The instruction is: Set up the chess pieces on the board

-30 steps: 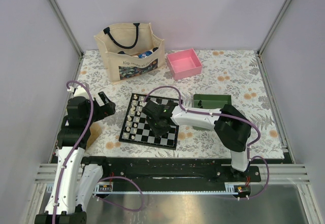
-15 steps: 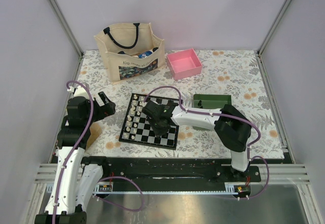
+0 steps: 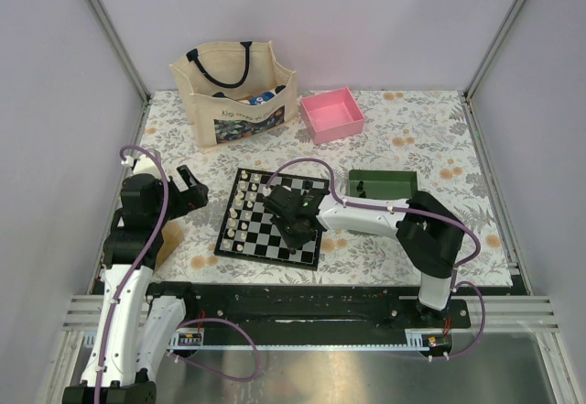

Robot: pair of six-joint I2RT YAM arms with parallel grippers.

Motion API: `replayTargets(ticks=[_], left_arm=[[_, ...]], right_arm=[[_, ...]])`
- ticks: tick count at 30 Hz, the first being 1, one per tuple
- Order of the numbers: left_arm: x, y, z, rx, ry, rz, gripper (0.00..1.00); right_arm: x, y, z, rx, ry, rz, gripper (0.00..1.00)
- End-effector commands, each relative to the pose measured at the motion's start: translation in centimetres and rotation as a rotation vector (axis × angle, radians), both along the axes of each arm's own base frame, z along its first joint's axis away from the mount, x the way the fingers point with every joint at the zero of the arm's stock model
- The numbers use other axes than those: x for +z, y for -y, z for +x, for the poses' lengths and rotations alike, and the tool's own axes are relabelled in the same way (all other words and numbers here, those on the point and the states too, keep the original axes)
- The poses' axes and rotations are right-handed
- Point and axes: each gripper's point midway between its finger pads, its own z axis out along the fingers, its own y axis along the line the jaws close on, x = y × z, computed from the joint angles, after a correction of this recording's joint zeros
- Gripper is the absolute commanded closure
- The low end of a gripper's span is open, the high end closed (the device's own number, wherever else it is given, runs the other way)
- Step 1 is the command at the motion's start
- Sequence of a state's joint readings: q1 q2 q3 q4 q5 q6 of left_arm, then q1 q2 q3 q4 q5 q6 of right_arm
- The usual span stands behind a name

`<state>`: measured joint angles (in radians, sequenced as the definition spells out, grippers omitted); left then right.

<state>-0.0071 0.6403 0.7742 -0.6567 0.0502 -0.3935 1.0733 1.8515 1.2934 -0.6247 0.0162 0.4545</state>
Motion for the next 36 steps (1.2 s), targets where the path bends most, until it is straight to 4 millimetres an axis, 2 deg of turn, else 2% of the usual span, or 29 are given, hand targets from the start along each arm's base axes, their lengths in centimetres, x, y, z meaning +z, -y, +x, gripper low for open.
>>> replayTargets(ticks=[1, 25, 30, 32, 36], left_arm=[[0.8, 0.2, 0.7, -0.008, 0.047, -0.018, 0.01], [0.8, 0.3, 0.7, -0.01, 0.044, -0.019, 0.01], [0.8, 0.2, 0.7, -0.008, 0.047, -0.018, 0.01], [0.8, 0.3, 0.7, -0.01, 0.047, -0.019, 0.01], [0.9, 0.3, 0.7, -0.012, 0.048, -0.02, 0.01]], right_arm=[[0.6, 0.5, -0.8, 0.004, 0.0, 0.004, 0.8], [0.4, 0.8, -1.8, 0.033, -0.01, 0.004, 0.8], [0.8, 0.6, -1.7, 0.033, -0.005, 0.015, 0.74], [1.1, 0.5, -1.6, 0.033, 0.0, 0.023, 0.68], [2.7, 0.3, -1.4, 0.052, 0.019, 0.042, 0.6]])
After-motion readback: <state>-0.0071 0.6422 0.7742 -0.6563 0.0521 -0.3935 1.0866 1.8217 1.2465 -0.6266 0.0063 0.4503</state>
